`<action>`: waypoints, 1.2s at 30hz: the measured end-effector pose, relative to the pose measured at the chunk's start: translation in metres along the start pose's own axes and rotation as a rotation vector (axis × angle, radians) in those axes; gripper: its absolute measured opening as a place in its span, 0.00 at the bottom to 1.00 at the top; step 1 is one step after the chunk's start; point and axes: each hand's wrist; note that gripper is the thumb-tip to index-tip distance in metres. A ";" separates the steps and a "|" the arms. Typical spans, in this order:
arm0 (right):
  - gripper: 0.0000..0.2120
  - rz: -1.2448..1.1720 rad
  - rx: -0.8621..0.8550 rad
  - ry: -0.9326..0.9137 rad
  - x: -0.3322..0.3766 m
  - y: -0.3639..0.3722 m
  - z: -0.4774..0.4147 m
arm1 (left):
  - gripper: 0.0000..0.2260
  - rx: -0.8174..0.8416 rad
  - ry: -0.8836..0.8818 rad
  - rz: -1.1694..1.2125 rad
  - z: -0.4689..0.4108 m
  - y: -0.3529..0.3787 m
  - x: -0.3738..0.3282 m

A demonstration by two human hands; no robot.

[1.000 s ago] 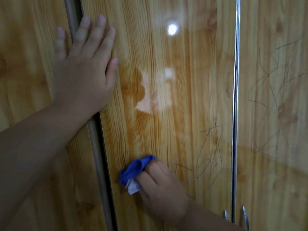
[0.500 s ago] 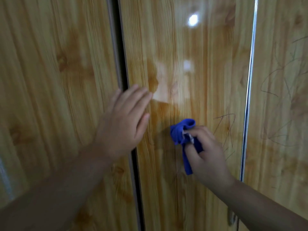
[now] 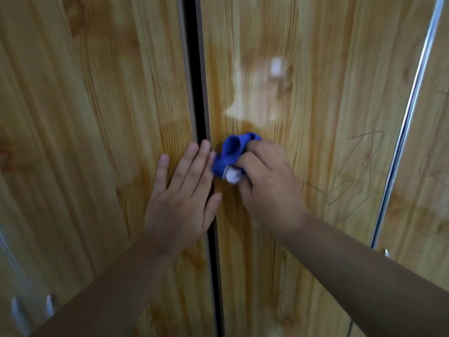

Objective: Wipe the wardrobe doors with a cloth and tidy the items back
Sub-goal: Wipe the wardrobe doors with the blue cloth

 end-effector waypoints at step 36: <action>0.07 0.006 0.161 -0.062 -0.011 0.024 0.172 | 0.31 -0.072 -0.021 0.015 0.002 0.005 -0.002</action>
Point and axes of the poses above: each hand's wrist, its own z-axis away from the middle knuckle, its own y-axis out of the palm, x = y × z, and after that the axes turned 13 degrees about z, right-handed
